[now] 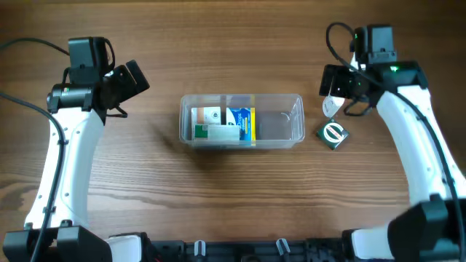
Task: Pack container
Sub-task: 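Move the right gripper over the white bottle and grasp it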
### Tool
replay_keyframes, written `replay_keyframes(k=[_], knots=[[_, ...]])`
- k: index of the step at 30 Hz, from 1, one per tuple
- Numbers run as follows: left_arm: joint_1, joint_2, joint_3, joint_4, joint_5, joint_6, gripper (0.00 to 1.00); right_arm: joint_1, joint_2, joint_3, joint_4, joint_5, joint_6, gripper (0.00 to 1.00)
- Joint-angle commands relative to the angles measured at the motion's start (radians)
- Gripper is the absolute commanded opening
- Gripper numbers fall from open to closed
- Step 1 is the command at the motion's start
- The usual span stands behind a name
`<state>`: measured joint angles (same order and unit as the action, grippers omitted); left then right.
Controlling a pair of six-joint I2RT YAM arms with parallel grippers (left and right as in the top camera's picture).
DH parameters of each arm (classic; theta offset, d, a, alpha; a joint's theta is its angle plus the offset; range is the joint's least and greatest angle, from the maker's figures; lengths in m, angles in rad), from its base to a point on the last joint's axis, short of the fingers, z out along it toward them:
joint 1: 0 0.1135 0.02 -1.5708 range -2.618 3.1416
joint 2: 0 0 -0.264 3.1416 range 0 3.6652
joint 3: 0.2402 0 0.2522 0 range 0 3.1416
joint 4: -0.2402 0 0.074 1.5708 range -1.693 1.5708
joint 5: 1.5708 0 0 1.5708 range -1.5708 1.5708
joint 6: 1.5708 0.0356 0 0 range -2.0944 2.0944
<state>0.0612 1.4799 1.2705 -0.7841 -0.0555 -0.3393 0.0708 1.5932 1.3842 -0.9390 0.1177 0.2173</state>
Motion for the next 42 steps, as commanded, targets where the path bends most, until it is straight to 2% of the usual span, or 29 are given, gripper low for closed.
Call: replay_keyframes(k=[1,7,13,26,33,36,38,42], knots=[[0.004,-0.012,-0.001,0.003,-0.006,-0.013,1.00,-0.003,0.059,-0.005,0.016,0.034,-0.061,1.00],[0.004,-0.011,-0.001,0.003,-0.006,-0.013,1.00,-0.003,0.142,-0.013,0.035,0.040,-0.058,1.00],[0.004,-0.012,-0.001,0.003,-0.006,-0.013,1.00,-0.003,0.156,-0.079,0.140,0.040,-0.060,1.00],[0.004,-0.012,-0.001,0.003,-0.006,-0.013,1.00,-0.004,0.187,-0.103,0.161,0.043,-0.105,1.00],[0.004,-0.012,-0.001,0.003,-0.006,-0.013,1.00,-0.004,0.188,-0.104,0.162,0.043,-0.110,0.95],[0.004,-0.012,-0.001,0.003,-0.006,-0.013,1.00,-0.006,0.188,-0.104,0.167,0.043,-0.113,0.87],[0.004,-0.012,-0.001,0.003,-0.006,-0.013,1.00,-0.007,0.188,-0.104,0.167,0.043,-0.111,0.75],[0.004,-0.012,-0.001,0.003,-0.006,-0.013,1.00,-0.007,0.194,-0.119,0.172,0.044,-0.111,0.73]])
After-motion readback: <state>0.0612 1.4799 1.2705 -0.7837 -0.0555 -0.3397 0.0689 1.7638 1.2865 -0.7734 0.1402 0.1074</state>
